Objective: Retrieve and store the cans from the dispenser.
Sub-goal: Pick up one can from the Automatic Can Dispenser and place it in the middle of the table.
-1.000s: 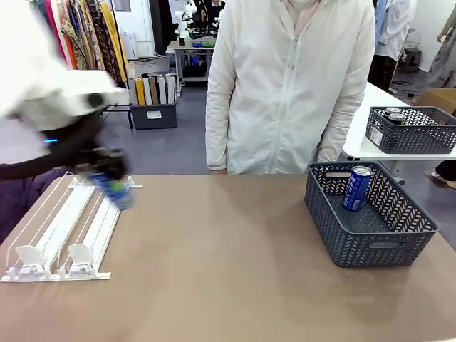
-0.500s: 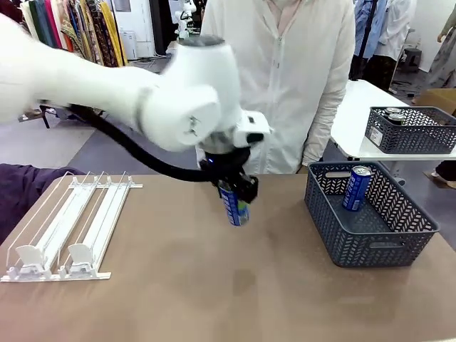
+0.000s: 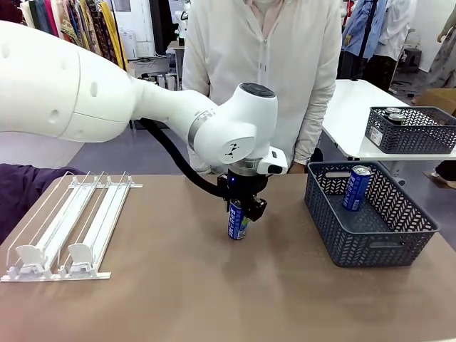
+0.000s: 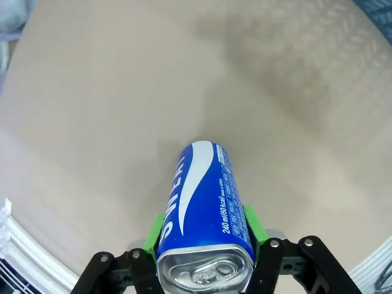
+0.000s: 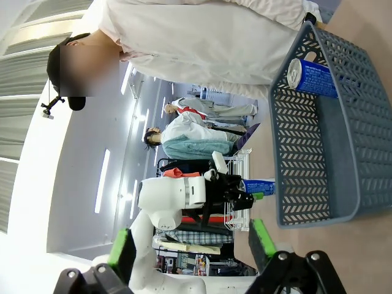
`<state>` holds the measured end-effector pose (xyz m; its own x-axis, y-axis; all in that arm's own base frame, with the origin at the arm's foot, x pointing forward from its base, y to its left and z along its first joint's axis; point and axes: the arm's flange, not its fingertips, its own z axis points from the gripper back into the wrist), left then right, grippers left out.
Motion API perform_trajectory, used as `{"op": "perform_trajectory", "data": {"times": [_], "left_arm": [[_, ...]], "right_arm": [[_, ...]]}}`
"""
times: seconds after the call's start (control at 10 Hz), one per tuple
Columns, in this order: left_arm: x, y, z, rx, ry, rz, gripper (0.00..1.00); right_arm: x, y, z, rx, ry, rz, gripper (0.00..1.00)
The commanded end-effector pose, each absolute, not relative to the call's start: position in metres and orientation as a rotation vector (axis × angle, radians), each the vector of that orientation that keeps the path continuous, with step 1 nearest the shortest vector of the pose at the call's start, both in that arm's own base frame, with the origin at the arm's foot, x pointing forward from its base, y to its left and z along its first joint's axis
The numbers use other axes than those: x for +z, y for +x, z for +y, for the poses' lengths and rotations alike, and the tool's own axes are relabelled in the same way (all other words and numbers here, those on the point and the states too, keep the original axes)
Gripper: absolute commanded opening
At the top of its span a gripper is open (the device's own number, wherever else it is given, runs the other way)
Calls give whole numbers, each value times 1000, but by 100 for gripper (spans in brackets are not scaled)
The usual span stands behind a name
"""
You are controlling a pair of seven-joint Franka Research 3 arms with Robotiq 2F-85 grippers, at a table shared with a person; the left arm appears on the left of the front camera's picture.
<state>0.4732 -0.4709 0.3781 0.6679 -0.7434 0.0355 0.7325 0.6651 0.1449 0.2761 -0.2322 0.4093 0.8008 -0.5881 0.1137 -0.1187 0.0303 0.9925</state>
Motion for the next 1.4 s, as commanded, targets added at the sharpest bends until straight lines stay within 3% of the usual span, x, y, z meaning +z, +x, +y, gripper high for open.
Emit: {"op": "perform_trajectory", "data": {"times": [0.0,0.4,0.5,0.6,0.7,1.1,1.3], "left_arm": [[385,483,-470,-785,100,-71,0],[381,487,-466,-772,67,-44,0],[381,488,-465,-781,60,-42,21],[383,488,-463,-781,56,-56,78],[383,487,-462,-777,51,-61,100],[405,480,-441,-718,-1,-121,100],[441,470,-397,-592,-46,-232,100]], "right_arm": [[413,274,-232,-392,1521,-577,100],[413,274,-232,-392,1521,-577,100],[413,274,-232,-392,1521,-577,100],[413,274,-232,-392,1521,-577,100],[413,274,-232,-392,1521,-577,100],[413,274,-232,-392,1521,-577,100],[413,274,-232,-392,1521,-577,100]]}}
